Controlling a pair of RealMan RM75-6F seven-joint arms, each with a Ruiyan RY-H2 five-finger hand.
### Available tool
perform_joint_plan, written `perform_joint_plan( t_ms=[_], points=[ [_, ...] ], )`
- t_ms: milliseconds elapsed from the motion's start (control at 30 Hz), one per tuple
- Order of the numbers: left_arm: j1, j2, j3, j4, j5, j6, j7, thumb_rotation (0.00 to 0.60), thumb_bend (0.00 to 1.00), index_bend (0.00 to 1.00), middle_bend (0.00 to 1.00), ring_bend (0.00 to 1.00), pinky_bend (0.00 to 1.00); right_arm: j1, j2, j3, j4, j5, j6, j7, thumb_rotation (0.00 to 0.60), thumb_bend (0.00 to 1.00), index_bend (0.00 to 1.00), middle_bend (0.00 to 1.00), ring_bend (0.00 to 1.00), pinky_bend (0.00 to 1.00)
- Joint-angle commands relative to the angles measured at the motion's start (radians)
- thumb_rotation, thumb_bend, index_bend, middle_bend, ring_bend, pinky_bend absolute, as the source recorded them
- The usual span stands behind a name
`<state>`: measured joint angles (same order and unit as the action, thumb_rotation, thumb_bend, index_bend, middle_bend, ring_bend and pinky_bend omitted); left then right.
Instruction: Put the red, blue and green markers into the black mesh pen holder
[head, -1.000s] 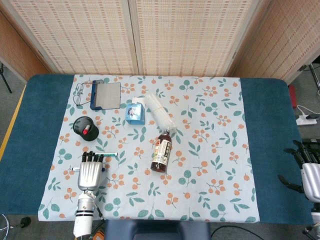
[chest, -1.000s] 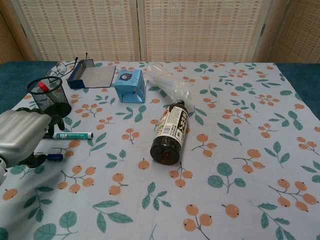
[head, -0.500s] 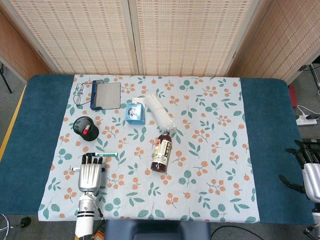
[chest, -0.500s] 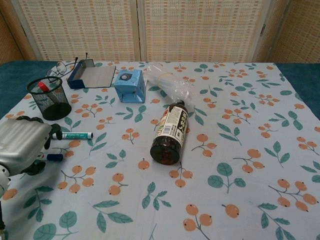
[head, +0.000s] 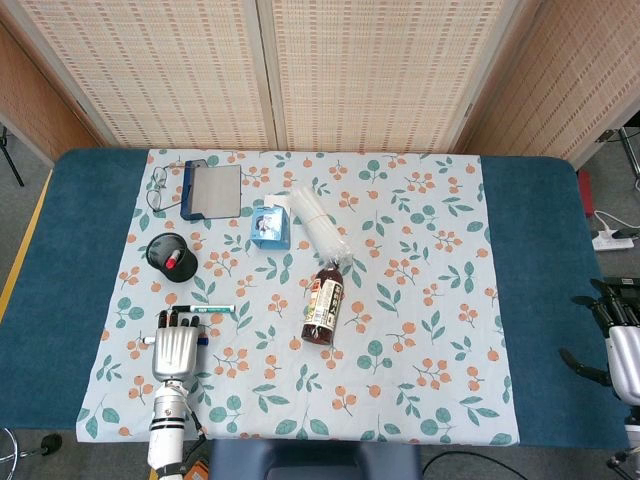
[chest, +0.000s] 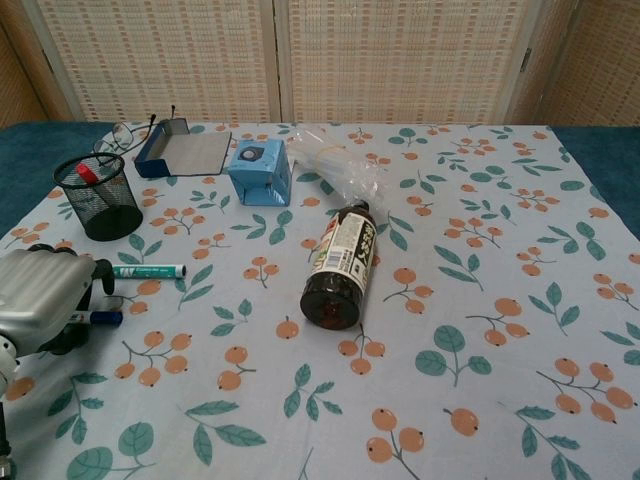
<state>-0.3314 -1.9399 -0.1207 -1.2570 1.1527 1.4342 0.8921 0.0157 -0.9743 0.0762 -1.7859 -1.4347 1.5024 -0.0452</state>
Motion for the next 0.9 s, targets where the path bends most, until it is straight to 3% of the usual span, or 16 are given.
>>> perform_joint_plan(
  t_ms=[33,433,567,667,733,833,900],
  points=[
    [0.003,0.000,0.002,0.011,0.016,0.011,-0.013,0.600,0.26,0.42,0.56,0.24,0.20,0.001,-0.001,0.000,0.001,0.001,-0.003,-0.002,0.600,0.10,0.28,0.08,0.21,0.18],
    [0.011,0.011,0.000,0.010,0.028,0.012,-0.024,0.600,0.26,0.44,0.60,0.26,0.21,0.006,-0.007,-0.002,0.004,0.003,-0.014,-0.011,0.600,0.10,0.28,0.08,0.21,0.18],
    [0.013,0.047,0.009,-0.039,0.063,0.048,0.014,0.600,0.26,0.44,0.60,0.26,0.21,0.007,-0.007,-0.002,0.002,0.002,-0.013,-0.010,0.600,0.10,0.28,0.08,0.21,0.18],
    [0.010,0.115,-0.004,-0.157,0.098,0.087,0.049,0.600,0.26,0.44,0.60,0.26,0.21,0.007,-0.007,-0.003,0.003,0.000,-0.015,-0.007,0.600,0.10,0.28,0.08,0.21,0.18],
    [0.005,0.192,-0.025,-0.292,0.102,0.088,0.066,0.600,0.26,0.44,0.60,0.26,0.21,0.007,-0.006,-0.003,0.003,-0.003,-0.014,0.001,0.600,0.10,0.28,0.08,0.21,0.18],
    [-0.009,0.346,-0.094,-0.551,0.048,0.026,0.013,0.600,0.26,0.44,0.60,0.26,0.21,0.005,-0.001,-0.003,0.004,-0.006,-0.010,0.018,0.600,0.10,0.28,0.08,0.21,0.18],
    [-0.016,0.401,-0.123,-0.625,0.019,-0.009,-0.019,0.600,0.26,0.45,0.60,0.26,0.21,0.005,0.000,-0.002,0.005,-0.008,-0.008,0.021,0.600,0.10,0.28,0.08,0.21,0.18]
  ],
)
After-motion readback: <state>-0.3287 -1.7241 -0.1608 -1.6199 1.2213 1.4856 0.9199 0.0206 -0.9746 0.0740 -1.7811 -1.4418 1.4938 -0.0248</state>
